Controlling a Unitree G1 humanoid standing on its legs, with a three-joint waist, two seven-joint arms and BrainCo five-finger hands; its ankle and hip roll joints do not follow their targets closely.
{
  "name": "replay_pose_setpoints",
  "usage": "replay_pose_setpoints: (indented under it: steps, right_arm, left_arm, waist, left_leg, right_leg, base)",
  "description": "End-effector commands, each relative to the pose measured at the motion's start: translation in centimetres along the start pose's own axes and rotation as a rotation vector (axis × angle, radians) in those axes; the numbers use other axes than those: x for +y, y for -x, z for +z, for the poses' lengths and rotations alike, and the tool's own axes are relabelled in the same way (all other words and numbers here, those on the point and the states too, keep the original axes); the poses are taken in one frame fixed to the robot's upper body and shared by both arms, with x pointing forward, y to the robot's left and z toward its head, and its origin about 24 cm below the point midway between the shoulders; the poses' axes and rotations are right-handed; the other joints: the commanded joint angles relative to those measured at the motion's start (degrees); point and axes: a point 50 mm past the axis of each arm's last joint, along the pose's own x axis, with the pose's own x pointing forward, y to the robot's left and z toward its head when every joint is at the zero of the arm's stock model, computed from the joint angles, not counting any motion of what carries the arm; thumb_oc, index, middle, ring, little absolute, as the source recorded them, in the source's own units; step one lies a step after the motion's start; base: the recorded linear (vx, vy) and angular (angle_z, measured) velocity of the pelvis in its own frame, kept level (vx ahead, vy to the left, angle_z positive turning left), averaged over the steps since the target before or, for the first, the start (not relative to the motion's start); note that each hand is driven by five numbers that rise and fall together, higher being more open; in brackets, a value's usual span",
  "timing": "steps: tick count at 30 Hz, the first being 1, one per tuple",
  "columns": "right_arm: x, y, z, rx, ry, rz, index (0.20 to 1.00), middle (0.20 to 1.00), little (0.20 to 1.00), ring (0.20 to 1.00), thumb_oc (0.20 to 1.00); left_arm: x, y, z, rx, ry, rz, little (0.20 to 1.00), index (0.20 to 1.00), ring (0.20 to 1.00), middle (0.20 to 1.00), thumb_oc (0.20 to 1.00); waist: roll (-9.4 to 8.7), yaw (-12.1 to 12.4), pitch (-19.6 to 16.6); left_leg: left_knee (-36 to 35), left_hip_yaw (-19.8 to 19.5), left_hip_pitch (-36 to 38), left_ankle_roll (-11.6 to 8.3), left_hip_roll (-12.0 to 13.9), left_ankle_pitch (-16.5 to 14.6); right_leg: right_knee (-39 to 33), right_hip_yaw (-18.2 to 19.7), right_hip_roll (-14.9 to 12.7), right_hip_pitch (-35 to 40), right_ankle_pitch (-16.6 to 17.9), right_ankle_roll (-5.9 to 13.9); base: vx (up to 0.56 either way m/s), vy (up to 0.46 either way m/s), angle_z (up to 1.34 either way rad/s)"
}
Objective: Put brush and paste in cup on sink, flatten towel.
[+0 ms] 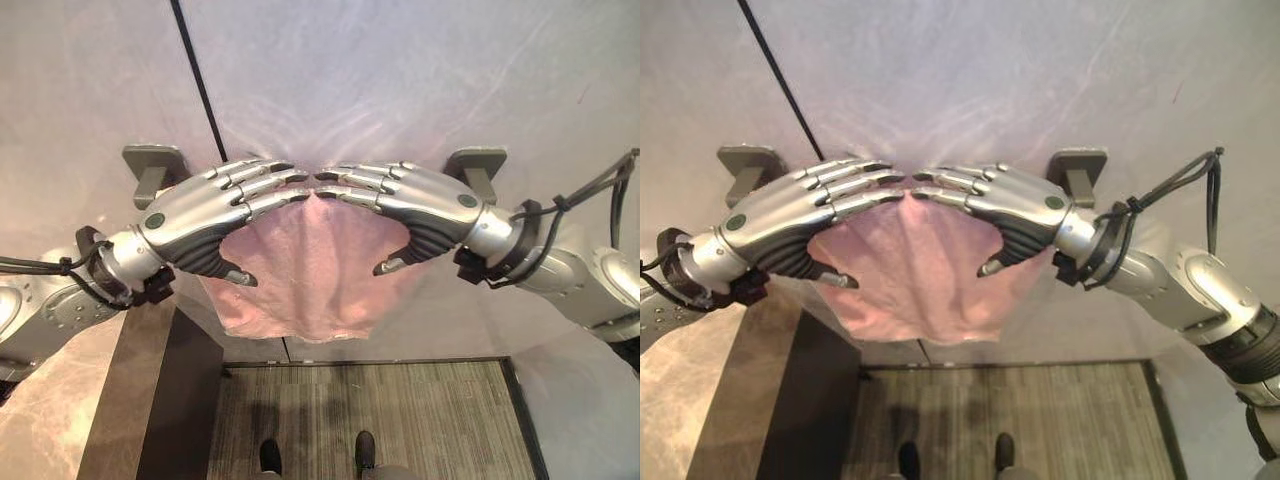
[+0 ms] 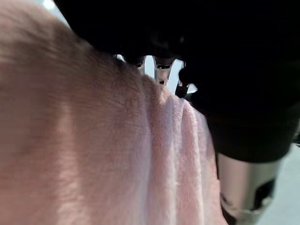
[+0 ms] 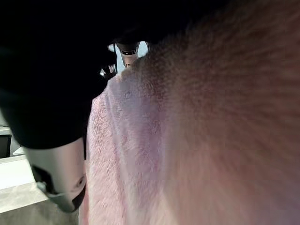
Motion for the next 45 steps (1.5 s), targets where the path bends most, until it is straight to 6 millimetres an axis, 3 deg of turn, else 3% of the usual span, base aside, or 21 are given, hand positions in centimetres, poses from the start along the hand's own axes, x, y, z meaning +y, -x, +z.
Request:
replay_pose_setpoints:
  steps: [1,6,15,20,23,26,34,37,39,40,41,45]
  right_arm:
    - [-0.7,-0.9,-0.5,0.016,0.043,-0.002,1.0,1.0,1.0,1.0,1.0]
    - [-0.3,0.7,-1.0,0.064,0.016,0.031,1.0,1.0,1.0,1.0,1.0]
    - [2.2,6.3,-3.1,0.264,-0.006,0.194,1.0,1.0,1.0,1.0,1.0]
    - [2.9,7.5,-3.8,0.327,-0.033,0.228,1.0,1.0,1.0,1.0,1.0]
    - [3.6,8.0,-4.2,0.364,-0.059,0.231,1.0,1.0,1.0,1.0,1.0]
    - [4.4,8.3,-4.8,0.404,-0.093,0.222,1.0,1.0,1.0,1.0,1.0]
    - [5.8,8.6,-6.0,0.489,-0.11,0.213,1.0,1.0,1.0,1.0,1.0]
    - [6.7,8.9,-6.5,0.557,-0.22,0.109,1.0,1.0,1.0,1.0,1.0]
    - [7.6,9.2,-6.8,0.625,-0.392,-0.097,1.0,1.0,1.0,1.0,1.0]
    - [7.6,8.7,-6.6,0.626,-0.484,-0.28,1.0,1.0,1.0,1.0,1.0]
    - [7.6,8.8,-6.6,0.628,-0.485,-0.282,1.0,1.0,1.0,1.0,1.0]
    - [8.6,7.5,-5.5,0.603,-0.841,-0.758,1.0,1.0,1.0,1.0,1.0]
  left_arm:
    - [0.2,0.6,-1.9,0.094,-0.036,-0.034,1.0,1.0,1.0,1.0,1.0]
    - [-0.2,2.2,-2.5,0.163,-0.021,-0.062,1.0,1.0,1.0,1.0,1.0]
    - [-1.7,6.9,-3.4,0.344,0.021,-0.172,1.0,1.0,1.0,1.0,1.0]
    - [-2.1,8.2,-3.7,0.404,0.055,-0.17,1.0,1.0,1.0,1.0,1.0]
    - [-2.5,9.2,-4.3,0.479,0.136,-0.102,1.0,1.0,1.0,1.0,1.0]
    - [-3.2,10.2,-5.2,0.587,0.32,0.108,1.0,1.0,1.0,1.0,1.0]
    - [-5.2,11.3,-5.7,0.687,0.598,0.382,1.0,1.0,1.0,1.0,1.0]
    - [-6.6,10.9,-5.6,0.699,0.701,0.459,1.0,1.0,1.0,1.0,1.0]
    - [-7.8,10.0,-5.5,0.697,0.765,0.531,1.0,1.0,1.0,1.0,1.0]
    - [-8.2,9.3,-5.1,0.68,0.792,0.592,1.0,1.0,1.0,1.0,1.0]
    - [-8.2,9.2,-5.1,0.679,0.791,0.59,1.0,1.0,1.0,1.0,1.0]
    - [-10.1,8.7,-4.4,0.726,0.858,0.75,1.0,1.0,1.0,1.0,1.0]
  waist:
    - [-0.4,-0.3,0.9]
    - [-0.26,-0.2,1.0]
    - [-0.16,-0.1,0.8]
    - [-0.06,-0.1,0.4]
    - [-0.03,0.0,0.2]
    - [-0.11,0.4,-0.3]
    - [-0.02,0.7,-0.8]
    - [-0.12,0.6,-1.1]
    - [-0.42,0.5,-2.0]
    - [-0.44,0.4,-2.6]
    - [-0.55,0.6,-2.6]
    - [-0.68,0.7,-3.8]
  left_leg:
    - [0.2,-0.9,0.3,-1.88,0.4,0.6]
    - [0.2,-0.8,0.3,-1.88,0.3,0.5]
    - [0.2,-1.1,1.9,-1.9,0.3,-0.1]
    - [0.2,-1.2,2.6,-1.94,0.2,-0.3]
    - [0.2,-1.3,2.9,-1.99,0.3,-0.3]
    - [0.2,-1.4,3.2,-1.98,0.3,-0.3]
    - [0.2,-1.5,3.4,-1.85,0.3,-0.5]
    - [0.2,-1.7,3.6,-1.65,0.3,-0.6]
    - [0.2,-2.0,3.9,-1.32,0.3,-0.8]
    - [0.2,-2.1,4.1,-1.15,0.3,-1.0]
    - [0.2,-2.1,4.2,-1.15,0.3,-1.0]
    - [0.2,-1.8,4.9,-0.94,0.3,-1.3]
  right_leg:
    - [-0.1,-0.5,-4.9,0.5,1.6,7.0]
    - [-0.1,-0.3,-4.9,0.3,1.6,7.08]
    - [-0.1,-1.2,-5.0,2.4,0.7,7.13]
    - [-0.1,-1.5,-5.0,3.2,0.3,7.12]
    - [-0.1,-1.8,-5.0,3.7,0.1,7.02]
    - [-0.1,-2.1,-5.1,4.1,-0.1,6.88]
    - [-0.1,-2.1,-5.1,4.5,-0.4,6.62]
    - [-0.1,-2.1,-5.1,4.8,-0.5,6.47]
    - [-0.1,-2.1,-5.3,5.3,-0.5,6.25]
    - [-0.1,-2.1,-5.3,5.5,-0.6,6.11]
    - [-0.1,-2.1,-5.3,5.6,-0.6,6.12]
    - [-0.1,-1.1,-5.4,5.6,-0.4,6.13]
  base:
    - [0.0,0.0,0.0]
    - [0.03,0.005,-0.04]
    - [0.05,-0.002,-0.03]
    - [0.01,-0.002,0.02]
    - [0.03,-0.009,0.07]
    - [0.0,-0.003,0.08]
    - [0.0,0.0,0.0]
    - [0.0,0.0,0.0]
    - [0.0,0.0,0.0]
    - [0.0,0.0,0.0]
    - [0.0,0.0,0.0]
    - [-0.04,0.01,0.0]
